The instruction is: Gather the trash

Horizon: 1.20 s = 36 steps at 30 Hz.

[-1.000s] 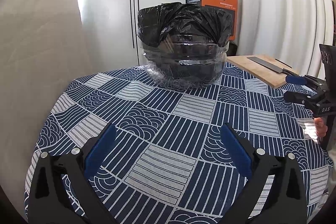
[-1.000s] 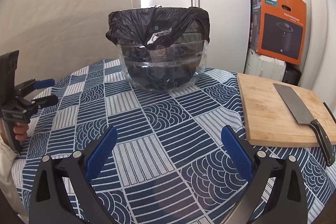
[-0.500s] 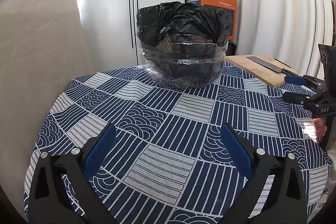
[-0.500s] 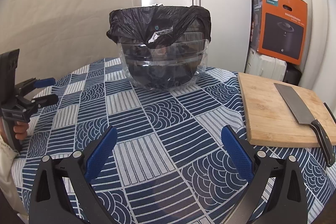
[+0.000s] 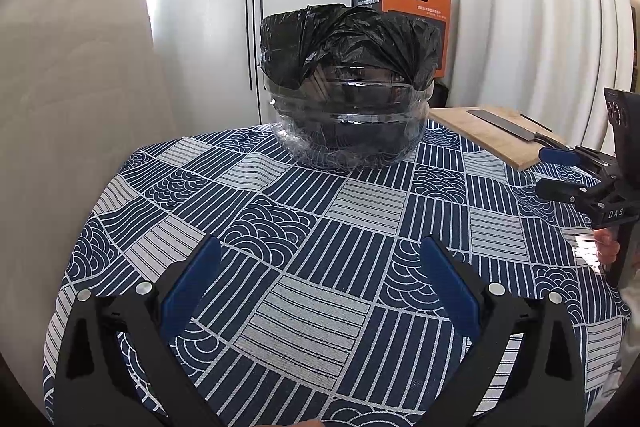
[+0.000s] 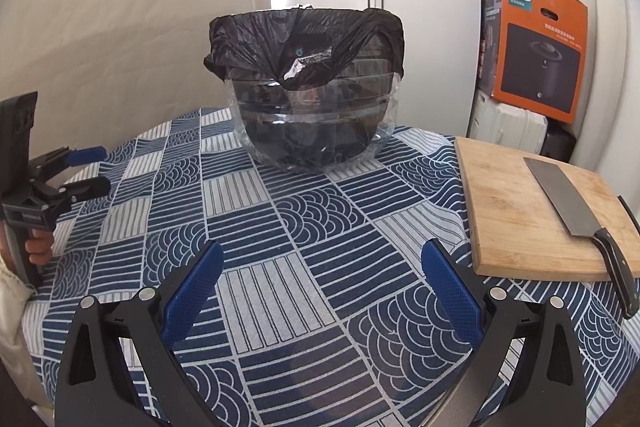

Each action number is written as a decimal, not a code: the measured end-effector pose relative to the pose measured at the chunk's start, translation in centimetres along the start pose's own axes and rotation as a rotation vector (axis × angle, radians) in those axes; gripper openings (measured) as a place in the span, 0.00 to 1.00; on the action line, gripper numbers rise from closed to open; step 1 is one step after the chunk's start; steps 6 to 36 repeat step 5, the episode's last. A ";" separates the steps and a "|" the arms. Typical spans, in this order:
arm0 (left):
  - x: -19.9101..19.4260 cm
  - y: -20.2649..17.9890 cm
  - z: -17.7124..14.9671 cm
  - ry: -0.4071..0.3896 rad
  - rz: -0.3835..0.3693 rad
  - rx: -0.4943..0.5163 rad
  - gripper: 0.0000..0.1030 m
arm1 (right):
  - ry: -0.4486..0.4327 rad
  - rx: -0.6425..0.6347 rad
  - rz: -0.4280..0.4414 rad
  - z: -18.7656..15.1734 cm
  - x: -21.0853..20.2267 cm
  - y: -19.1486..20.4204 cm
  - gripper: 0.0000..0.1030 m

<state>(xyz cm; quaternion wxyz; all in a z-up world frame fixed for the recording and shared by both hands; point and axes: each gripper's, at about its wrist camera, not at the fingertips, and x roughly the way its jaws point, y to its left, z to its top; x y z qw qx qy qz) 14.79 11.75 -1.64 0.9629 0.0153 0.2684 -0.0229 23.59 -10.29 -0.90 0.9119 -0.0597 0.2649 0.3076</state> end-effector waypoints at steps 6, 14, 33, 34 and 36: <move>0.1 -0.1 0.0 0.006 -0.007 0.002 0.94 | 0.002 0.001 -0.001 0.0 0.0 0.0 0.92; 0.1 -0.1 0.0 0.006 -0.007 0.002 0.94 | 0.002 0.001 -0.001 0.0 0.0 0.0 0.92; 0.1 -0.1 0.0 0.006 -0.007 0.002 0.94 | 0.002 0.001 -0.001 0.0 0.0 0.0 0.92; 0.1 -0.1 0.0 0.006 -0.007 0.002 0.94 | 0.002 0.001 -0.001 0.0 0.0 0.0 0.92; 0.1 -0.1 0.0 0.006 -0.007 0.002 0.94 | 0.002 0.001 -0.001 0.0 0.0 0.0 0.92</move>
